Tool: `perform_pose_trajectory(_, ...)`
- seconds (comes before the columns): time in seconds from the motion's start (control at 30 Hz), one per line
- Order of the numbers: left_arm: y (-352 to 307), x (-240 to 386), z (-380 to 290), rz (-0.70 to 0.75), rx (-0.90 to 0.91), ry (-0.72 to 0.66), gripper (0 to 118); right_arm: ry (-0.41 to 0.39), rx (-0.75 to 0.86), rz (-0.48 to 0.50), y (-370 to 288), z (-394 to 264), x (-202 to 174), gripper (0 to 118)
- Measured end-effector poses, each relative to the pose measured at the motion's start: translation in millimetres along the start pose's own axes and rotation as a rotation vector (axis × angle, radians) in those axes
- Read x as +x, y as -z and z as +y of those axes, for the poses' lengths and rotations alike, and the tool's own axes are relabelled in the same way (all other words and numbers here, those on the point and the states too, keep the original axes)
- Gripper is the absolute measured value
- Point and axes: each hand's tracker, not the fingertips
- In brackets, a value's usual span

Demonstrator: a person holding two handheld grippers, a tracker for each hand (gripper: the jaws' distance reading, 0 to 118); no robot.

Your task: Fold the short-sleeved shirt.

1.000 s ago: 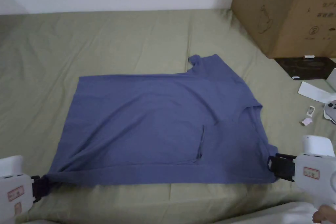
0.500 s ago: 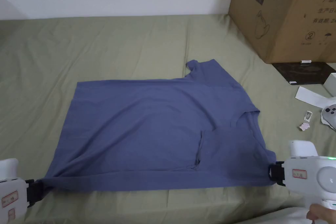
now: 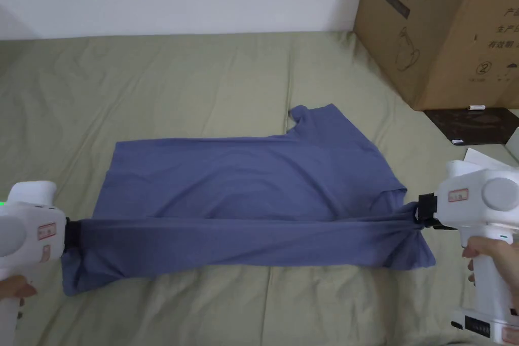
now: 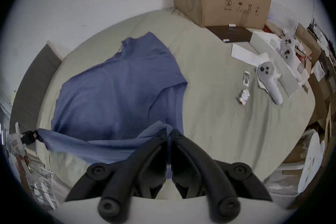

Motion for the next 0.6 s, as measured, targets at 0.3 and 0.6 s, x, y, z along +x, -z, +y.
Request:
perform_pose_trajectory(0.3, 58.3, 9.0, 19.2, 0.064, -0.093, 0.067, 81, -0.062, -0.064, -0.067, 43.3, 19.2, -23.6, 9)
perform_pose_trajectory(0.6, -6.7, -16.0, -6.7, -0.035, 0.024, -0.101, 64, -0.129, 0.055, -0.019, -13.3, -0.7, -24.0, 47)
